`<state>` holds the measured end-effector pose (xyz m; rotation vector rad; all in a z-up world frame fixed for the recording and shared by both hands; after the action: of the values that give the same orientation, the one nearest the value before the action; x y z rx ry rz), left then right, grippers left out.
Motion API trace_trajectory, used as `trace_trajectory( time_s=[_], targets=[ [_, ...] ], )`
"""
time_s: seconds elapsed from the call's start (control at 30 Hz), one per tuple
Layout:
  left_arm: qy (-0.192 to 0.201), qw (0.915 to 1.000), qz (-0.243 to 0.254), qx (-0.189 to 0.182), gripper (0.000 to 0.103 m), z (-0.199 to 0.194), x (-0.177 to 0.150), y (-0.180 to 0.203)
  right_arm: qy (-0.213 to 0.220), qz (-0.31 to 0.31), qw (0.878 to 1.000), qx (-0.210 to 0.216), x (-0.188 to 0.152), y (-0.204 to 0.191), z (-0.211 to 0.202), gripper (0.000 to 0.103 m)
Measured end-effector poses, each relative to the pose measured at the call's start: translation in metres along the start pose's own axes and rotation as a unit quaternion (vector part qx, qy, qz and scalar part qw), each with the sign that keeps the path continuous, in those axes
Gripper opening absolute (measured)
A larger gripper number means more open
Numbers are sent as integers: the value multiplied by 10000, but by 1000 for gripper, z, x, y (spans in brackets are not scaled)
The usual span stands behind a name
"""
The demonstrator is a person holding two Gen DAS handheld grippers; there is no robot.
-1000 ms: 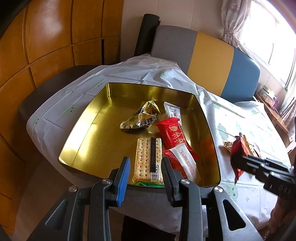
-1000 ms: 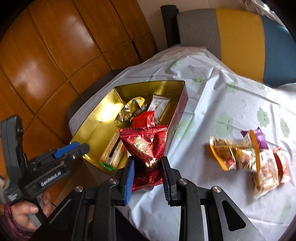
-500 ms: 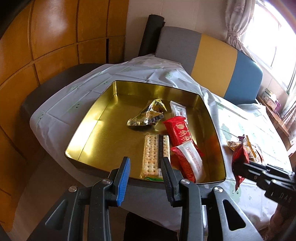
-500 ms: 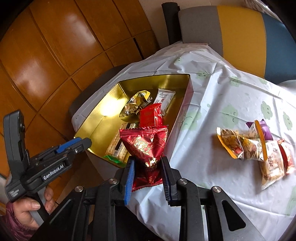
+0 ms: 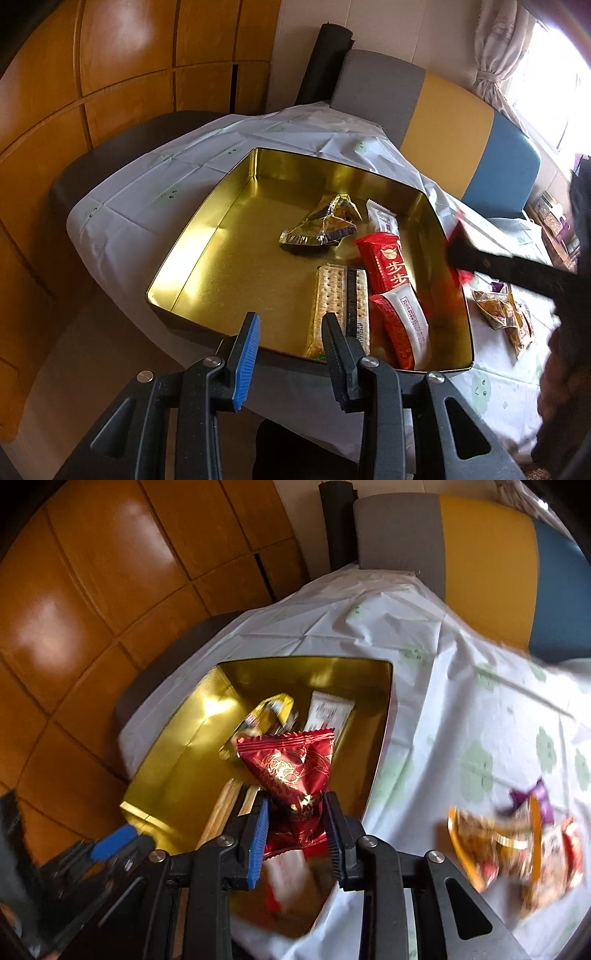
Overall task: Organize snacks
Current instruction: 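Carry the red foil packet into the gold tin and open the right tool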
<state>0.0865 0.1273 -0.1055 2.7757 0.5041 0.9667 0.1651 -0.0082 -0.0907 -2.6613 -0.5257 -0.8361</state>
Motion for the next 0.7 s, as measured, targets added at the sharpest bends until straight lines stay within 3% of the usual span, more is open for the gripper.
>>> trace_trajectory(
  time_s=[0.17,0.63,0.7],
  targets=[
    [14,10000,-4,23,35,0,1,-4,-83,-110,9996,-266,5,8,15,33],
    [57,10000,50,25,35,-4,0,1,122,-310,9989,-325,-11,-3,-2,33],
    [56,10000,71,3,35,-4,-1,2,199,-327,9986,-365,-11,-5,-8,40]
  ],
)
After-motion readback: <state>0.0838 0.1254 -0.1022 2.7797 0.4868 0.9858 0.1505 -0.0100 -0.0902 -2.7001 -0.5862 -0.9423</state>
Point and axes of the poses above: each gripper's, at about its wrist camera, not at the fingertips, and z roughly the way its jaws point, y to its right, x to its top, the point moved 10 cm from there along z, roughly the way its jaws point, and after that the axes turned 10 degrees about -z, right-handed, at the moved point
